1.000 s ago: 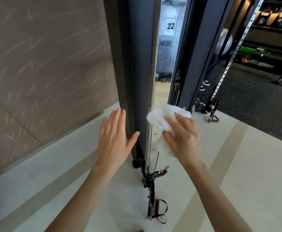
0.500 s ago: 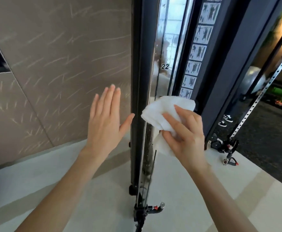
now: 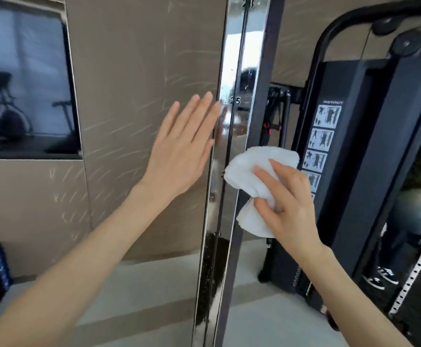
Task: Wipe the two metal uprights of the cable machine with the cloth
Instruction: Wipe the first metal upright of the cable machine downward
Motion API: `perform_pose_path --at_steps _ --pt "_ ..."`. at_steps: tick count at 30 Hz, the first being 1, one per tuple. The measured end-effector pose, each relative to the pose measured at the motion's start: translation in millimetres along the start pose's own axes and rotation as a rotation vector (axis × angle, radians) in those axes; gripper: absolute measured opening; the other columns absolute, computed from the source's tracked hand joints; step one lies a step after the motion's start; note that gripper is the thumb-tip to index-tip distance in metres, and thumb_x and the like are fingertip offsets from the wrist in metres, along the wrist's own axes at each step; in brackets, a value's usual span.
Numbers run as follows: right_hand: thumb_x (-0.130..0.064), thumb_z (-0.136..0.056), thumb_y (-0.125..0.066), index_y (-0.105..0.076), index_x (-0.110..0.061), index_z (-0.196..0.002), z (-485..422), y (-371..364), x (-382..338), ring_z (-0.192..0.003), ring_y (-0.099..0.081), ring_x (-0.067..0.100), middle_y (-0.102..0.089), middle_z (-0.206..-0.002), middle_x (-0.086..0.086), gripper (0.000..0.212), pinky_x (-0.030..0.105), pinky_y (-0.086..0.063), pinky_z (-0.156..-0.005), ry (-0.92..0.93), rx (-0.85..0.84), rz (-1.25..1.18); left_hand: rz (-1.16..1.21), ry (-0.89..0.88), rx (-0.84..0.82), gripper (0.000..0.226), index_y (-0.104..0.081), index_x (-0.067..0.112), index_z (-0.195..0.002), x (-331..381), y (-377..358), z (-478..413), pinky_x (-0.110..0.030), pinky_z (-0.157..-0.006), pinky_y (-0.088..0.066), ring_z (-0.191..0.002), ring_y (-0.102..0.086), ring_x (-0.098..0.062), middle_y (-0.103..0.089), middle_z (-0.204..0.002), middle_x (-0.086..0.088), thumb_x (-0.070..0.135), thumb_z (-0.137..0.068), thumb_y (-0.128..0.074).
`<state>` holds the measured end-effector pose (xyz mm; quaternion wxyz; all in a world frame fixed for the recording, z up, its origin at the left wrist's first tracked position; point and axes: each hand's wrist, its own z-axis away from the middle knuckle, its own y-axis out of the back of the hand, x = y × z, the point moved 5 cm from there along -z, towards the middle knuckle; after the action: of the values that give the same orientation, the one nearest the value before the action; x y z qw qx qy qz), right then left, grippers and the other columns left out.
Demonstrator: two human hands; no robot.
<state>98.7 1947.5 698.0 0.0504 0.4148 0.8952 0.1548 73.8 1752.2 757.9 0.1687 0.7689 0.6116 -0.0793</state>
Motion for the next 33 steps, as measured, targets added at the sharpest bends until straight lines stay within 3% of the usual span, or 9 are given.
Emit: perform_pose_path --at_steps 4,9,13,17,26,33 --pt "-0.023 -0.091 -0.052 -0.060 -0.008 -0.124 -25.3 8.3 13.4 -0.115 -0.043 0.027 -0.045 -0.128 0.009 0.038 0.024 -0.025 -0.105 0.058 0.032 -0.013 -0.075 -0.155 0.039 0.049 -0.035 0.004 -0.150 1.4 1.4 -48.7 -0.046 -0.121 -0.017 -0.145 -0.032 -0.029 -0.035 -0.156 -0.014 0.024 -0.105 -0.037" --pt "-0.023 -0.090 -0.052 -0.060 -0.009 -0.125 -66.4 17.2 26.5 -0.116 -0.043 0.027 -0.047 -0.129 0.011 0.038 0.026 -0.026 -0.105 0.130 0.095 0.011 -0.249 -0.265 0.016 0.056 -0.048 0.003 -0.142 -12.8 -4.4 -101.2 -0.049 -0.118 -0.023 -0.140 -0.040 -0.030 -0.044 -0.151 -0.014 0.041 -0.104 -0.033" --pt "-0.024 -0.090 -0.053 -0.059 -0.007 -0.125 -109.9 24.2 34.9 -0.117 -0.042 0.027 -0.049 -0.128 0.013 0.040 0.030 -0.027 -0.104 0.142 0.165 0.024 -0.362 -0.243 -0.050 0.052 -0.062 0.003 -0.120 -45.9 -10.0 -127.3 -0.052 -0.116 -0.023 -0.138 -0.043 -0.032 -0.049 -0.147 -0.016 0.043 -0.099 -0.038" --pt "-0.026 -0.091 -0.048 -0.059 -0.007 -0.126 -161.0 22.2 38.7 -0.117 -0.041 0.028 -0.051 -0.128 0.017 0.041 0.023 -0.021 -0.105 0.174 0.187 0.093 -0.375 -0.264 -0.045 0.043 -0.062 0.001 -0.101 -82.9 -3.5 -134.0 -0.056 -0.116 -0.021 -0.138 -0.043 -0.035 -0.047 -0.147 -0.019 0.039 -0.092 -0.043" --pt "-0.032 -0.091 -0.046 -0.059 -0.009 -0.126 -300.2 16.9 35.1 -0.123 -0.043 0.036 -0.051 -0.135 0.016 0.045 0.047 -0.035 -0.097 0.189 0.248 0.261 -0.331 -0.362 0.017 0.037 -0.061 0.002 -0.093 -139.0 3.9 -149.1 -0.059 -0.117 -0.020 -0.140 -0.040 -0.036 -0.045 -0.151 -0.014 0.033 -0.083 -0.042" --pt "-0.033 -0.094 -0.042 -0.050 -0.013 -0.136 -405.0 44.6 25.2 -0.133 -0.033 0.037 -0.043 -0.144 0.014 0.047 0.046 -0.028 -0.101 0.166 0.325 0.398 -0.273 -0.378 0.081 0.040 -0.063 0.004 -0.090 -148.6 -7.7 -169.9 -0.059 -0.117 -0.018 -0.139 -0.042 -0.035 -0.049 -0.147 -0.014 0.037 -0.076 -0.044"
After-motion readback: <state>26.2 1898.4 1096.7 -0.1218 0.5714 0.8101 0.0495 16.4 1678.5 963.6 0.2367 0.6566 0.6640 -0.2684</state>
